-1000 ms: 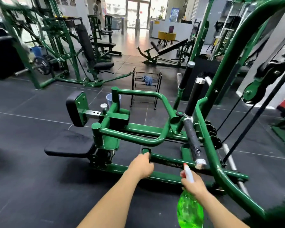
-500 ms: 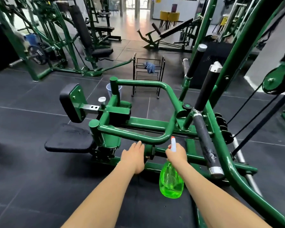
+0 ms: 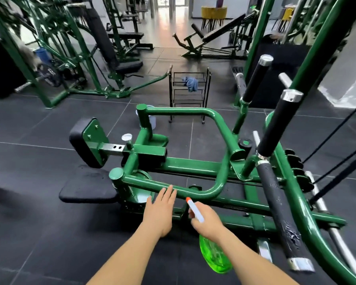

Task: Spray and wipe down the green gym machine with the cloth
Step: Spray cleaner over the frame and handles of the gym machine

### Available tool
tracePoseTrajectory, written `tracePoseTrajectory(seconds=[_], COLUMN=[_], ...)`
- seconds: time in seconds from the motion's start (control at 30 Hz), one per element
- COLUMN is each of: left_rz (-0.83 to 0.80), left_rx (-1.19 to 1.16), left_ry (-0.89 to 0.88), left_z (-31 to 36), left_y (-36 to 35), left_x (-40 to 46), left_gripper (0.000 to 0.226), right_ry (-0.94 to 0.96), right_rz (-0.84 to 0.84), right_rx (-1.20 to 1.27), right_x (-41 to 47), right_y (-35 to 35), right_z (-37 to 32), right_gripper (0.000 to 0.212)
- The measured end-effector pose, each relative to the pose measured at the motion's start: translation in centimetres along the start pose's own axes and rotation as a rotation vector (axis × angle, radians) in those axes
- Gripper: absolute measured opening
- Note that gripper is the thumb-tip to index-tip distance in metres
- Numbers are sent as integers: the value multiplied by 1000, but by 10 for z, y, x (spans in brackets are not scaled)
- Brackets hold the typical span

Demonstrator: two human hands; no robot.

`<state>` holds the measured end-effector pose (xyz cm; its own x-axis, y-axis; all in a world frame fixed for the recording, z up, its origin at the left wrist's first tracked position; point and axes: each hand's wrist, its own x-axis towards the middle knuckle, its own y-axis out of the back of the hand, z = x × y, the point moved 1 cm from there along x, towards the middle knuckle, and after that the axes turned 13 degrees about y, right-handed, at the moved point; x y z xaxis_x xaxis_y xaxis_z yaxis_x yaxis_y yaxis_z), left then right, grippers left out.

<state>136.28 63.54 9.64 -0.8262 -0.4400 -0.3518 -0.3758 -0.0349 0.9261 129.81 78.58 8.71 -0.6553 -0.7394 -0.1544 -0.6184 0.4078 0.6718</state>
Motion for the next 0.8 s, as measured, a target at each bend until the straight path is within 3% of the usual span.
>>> tracePoseTrajectory(seconds=[0.13,0.2,0.27,0.4,0.57,0.8], left_rz=[57,61,53,50,46,36], left_rx=[6,-7,-9,7,-11,15], left_ry=[21,53,76,117,102,27], left_z=[-19,-28,-40,-67,-95,-137], left_y=[6,6,4,-3,-4,-8], left_x=[3,4,3,4,4,10], left_gripper=[79,78,79,79,77,81], right_ry=[72,66,65,117,178,110], right_rz=[-38,-43,-68,-161,-177,-111], right_rx=[29,27,-11,-63,-44,-115], right_x=[21,29,38,50,65,84], right_y=[-9,-12,-15,-24,-34,-56], right_z=[-23,-30,-38,-66,-100,-141], right_gripper=[47,50,44,6,21,19])
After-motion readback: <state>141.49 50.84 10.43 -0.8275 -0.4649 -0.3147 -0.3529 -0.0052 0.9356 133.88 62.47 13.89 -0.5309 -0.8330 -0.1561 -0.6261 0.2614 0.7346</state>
